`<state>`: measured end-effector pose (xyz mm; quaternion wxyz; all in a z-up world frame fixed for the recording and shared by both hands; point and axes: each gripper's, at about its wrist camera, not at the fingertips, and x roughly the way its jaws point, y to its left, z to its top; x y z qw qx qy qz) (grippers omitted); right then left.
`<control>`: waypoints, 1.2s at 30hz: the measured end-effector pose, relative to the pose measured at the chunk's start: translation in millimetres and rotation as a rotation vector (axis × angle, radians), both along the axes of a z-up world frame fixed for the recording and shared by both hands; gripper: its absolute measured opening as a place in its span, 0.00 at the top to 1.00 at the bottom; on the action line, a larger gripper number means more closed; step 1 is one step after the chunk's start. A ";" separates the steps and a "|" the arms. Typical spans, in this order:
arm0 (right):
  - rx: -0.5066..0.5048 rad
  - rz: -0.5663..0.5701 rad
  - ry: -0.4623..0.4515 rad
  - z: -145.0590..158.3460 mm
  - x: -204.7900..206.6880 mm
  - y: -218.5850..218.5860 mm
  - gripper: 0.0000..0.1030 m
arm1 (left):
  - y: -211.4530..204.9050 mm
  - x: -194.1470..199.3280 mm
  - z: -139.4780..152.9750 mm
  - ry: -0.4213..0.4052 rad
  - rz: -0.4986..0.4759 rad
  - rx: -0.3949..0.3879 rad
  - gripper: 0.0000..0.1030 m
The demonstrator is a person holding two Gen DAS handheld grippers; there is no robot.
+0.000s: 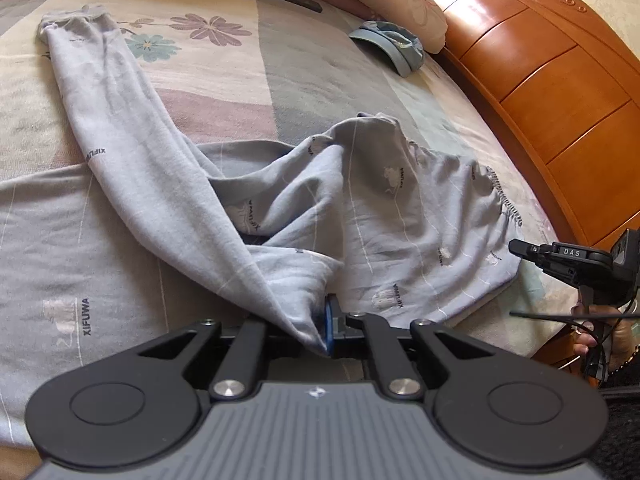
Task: Fold clothes
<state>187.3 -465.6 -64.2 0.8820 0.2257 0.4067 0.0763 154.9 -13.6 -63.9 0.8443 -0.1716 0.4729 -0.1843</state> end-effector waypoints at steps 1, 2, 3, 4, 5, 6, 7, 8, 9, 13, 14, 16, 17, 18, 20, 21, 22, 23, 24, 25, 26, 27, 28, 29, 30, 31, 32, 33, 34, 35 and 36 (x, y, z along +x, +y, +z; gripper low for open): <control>-0.003 0.001 0.001 2.1 -0.4 -1.7 0.97 | 0.0 -0.3 -0.7 0.004 0.001 0.004 0.93; -0.011 -0.002 -0.001 3.8 -1.4 -3.5 0.97 | 0.2 -0.6 -2.2 0.007 0.000 0.004 0.93; -0.010 0.000 0.004 3.6 -1.8 -5.1 0.97 | 0.8 -0.6 -3.2 0.009 0.003 0.001 0.94; -0.011 0.001 0.009 3.2 -2.1 -6.5 0.97 | 1.6 -0.5 -4.0 0.011 0.007 -0.004 0.95; -0.020 0.001 0.016 1.9 -2.3 -6.5 0.97 | 2.3 -0.4 -4.7 0.013 0.010 -0.008 0.95; -0.032 0.005 0.030 -0.8 -2.1 -5.7 0.97 | 2.2 -0.7 -4.4 0.013 0.011 -0.006 0.96; -0.044 0.011 0.040 -3.2 -2.2 -3.9 0.97 | 1.7 -1.1 -3.6 0.012 0.010 -0.002 0.96; -0.053 0.012 0.040 -4.1 -3.6 -2.7 0.97 | 1.1 -1.8 -2.8 0.012 0.006 0.002 0.97; -0.052 0.012 0.040 -4.4 -4.7 -2.9 0.97 | 0.4 -2.8 -2.0 0.012 0.000 0.006 0.99; -0.054 0.013 0.040 -5.2 -6.5 -3.7 0.97 | -0.2 -5.4 -2.0 0.022 -0.024 0.016 0.98; -0.059 0.016 0.040 -5.2 -6.2 -3.1 0.97 | -0.2 -5.6 -2.2 0.027 -0.028 0.015 0.98; -0.068 0.021 0.043 -4.6 -6.0 -2.6 0.97 | -0.1 -6.2 -1.0 0.037 -0.050 0.017 0.98; -0.072 0.025 0.046 -3.3 -6.1 -3.0 0.97 | 0.1 -5.9 0.0 0.045 -0.062 0.021 0.96; -0.074 0.030 0.048 -1.0 -6.9 -3.8 0.93 | 1.2 -6.0 1.7 0.050 -0.061 0.026 0.93; -0.086 0.035 0.040 6.4 -10.1 -6.4 0.90 | 5.4 -6.4 6.1 0.064 -0.058 0.029 0.91; -0.101 0.034 0.030 12.3 -11.6 -7.7 0.85 | 7.5 -6.9 8.7 0.074 -0.062 0.037 0.91; -0.117 0.032 0.020 18.3 -13.0 -8.9 0.74 | 9.7 -7.5 11.3 0.083 -0.065 0.045 0.91; -0.142 0.020 0.006 24.9 -13.4 -9.4 0.67 | 12.6 -9.0 14.1 0.089 -0.071 0.059 0.89; -0.162 0.010 -0.013 31.2 -13.0 -9.5 0.57 | 16.8 -11.0 17.2 0.097 -0.078 0.077 0.87; -0.175 0.010 -0.039 37.4 -12.0 -7.4 0.56 | 20.8 -13.4 21.0 0.100 -0.079 0.104 0.87; -0.184 0.022 -0.063 42.7 -10.0 -3.4 0.56 | 25.4 -15.2 25.0 0.100 -0.076 0.133 0.87; -0.197 0.041 -0.088 46.9 -7.0 2.3 0.55 | 30.6 -16.0 29.9 0.097 -0.069 0.159 0.87; -0.215 0.073 -0.112 49.0 -2.9 10.8 0.53 | 36.0 -16.5 35.2 0.094 -0.060 0.183 0.87; -0.235 0.106 -0.134 50.6 1.4 19.6 0.52 | 41.2 -15.6 41.0 0.080 -0.045 0.205 0.87; -0.268 0.145 -0.144 47.5 7.2 30.8 0.50 | 46.2 -14.0 47.1 0.063 -0.026 0.225 0.87; -0.301 0.183 -0.153 44.4 13.0 42.1 0.50 | 49.1 -11.1 53.3 0.043 -0.009 0.237 0.85; -0.334 0.222 -0.163 41.3 18.8 53.3 0.50 | 51.1 -7.7 59.5 0.022 0.007 0.246 0.85; -0.366 0.259 -0.172 38.1 24.4 64.1 0.50 | 51.6 -3.4 65.5 -0.003 0.016 0.247 0.83; -0.395 0.284 -0.178 33.4 28.7 71.5 0.50 | 49.2 2.2 70.2 -0.027 0.012 0.245 0.81; -0.422 0.306 -0.181 28.6 32.7 78.0 0.50 | 45.8 8.2 74.5 -0.050 0.003 0.242 0.80; -0.445 0.298 -0.164 22.6 34.7 76.1 0.50 | 42.4 14.2 78.8 -0.073 -0.005 0.240 0.80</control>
